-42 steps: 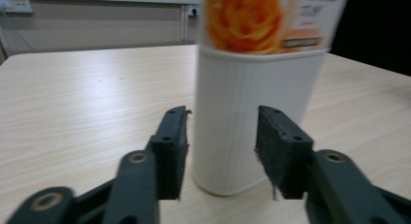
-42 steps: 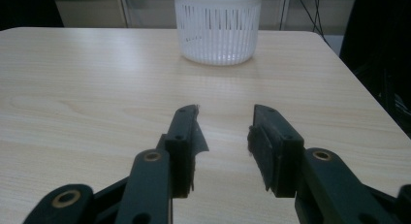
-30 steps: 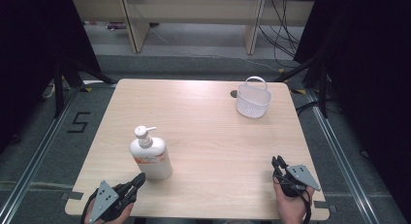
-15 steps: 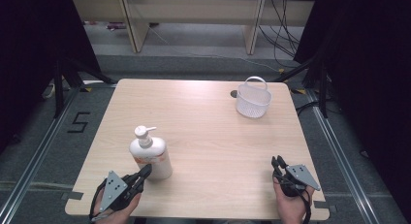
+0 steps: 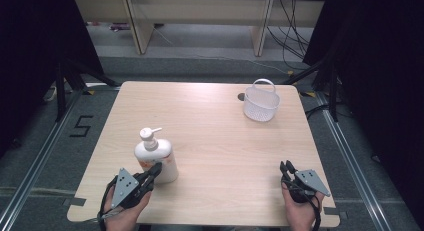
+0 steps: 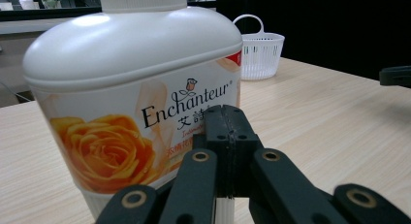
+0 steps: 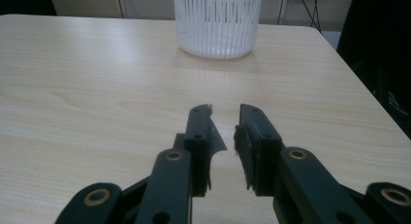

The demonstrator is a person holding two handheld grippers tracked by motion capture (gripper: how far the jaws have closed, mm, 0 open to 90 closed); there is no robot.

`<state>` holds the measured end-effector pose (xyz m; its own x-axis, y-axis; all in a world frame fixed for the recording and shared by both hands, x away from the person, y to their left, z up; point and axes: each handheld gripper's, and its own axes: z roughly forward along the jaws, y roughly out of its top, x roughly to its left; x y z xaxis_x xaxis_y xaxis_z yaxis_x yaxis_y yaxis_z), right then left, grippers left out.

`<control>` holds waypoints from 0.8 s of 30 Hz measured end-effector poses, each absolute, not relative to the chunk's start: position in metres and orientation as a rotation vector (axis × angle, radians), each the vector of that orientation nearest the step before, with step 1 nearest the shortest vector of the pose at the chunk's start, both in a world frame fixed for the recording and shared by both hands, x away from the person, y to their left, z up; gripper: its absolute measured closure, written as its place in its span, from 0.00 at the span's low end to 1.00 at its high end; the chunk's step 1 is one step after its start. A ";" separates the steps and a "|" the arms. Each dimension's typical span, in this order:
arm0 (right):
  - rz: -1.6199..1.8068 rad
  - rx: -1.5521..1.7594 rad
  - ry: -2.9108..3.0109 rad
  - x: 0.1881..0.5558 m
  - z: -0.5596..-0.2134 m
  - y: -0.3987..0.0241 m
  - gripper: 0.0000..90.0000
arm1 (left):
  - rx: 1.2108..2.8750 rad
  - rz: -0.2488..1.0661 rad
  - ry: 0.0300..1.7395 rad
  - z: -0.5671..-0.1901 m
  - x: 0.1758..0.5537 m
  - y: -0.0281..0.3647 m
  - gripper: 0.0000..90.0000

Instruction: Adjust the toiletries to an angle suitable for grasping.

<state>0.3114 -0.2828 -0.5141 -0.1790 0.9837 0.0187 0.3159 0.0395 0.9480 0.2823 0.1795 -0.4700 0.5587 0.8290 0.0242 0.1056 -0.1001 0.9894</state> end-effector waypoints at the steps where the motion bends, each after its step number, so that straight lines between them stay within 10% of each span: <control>1: 1.164 1.346 1.591 0.311 -0.514 -0.283 0.83 | 1.573 0.739 0.816 -0.470 0.282 0.180 0.99; 11: 1.155 1.358 1.595 0.312 -0.514 -0.283 0.80 | 1.577 0.730 0.809 -0.472 0.293 0.176 0.97; 24: 1.144 1.366 1.619 0.312 -0.513 -0.282 0.72 | 1.499 0.754 0.839 -0.484 0.256 0.217 0.67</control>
<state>0.3118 -0.2824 -0.5130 -0.1814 0.9832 0.0191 0.3465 0.0457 0.9369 0.2561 0.2171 -0.4839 0.5294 0.8483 -0.0088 0.0817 -0.0406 0.9958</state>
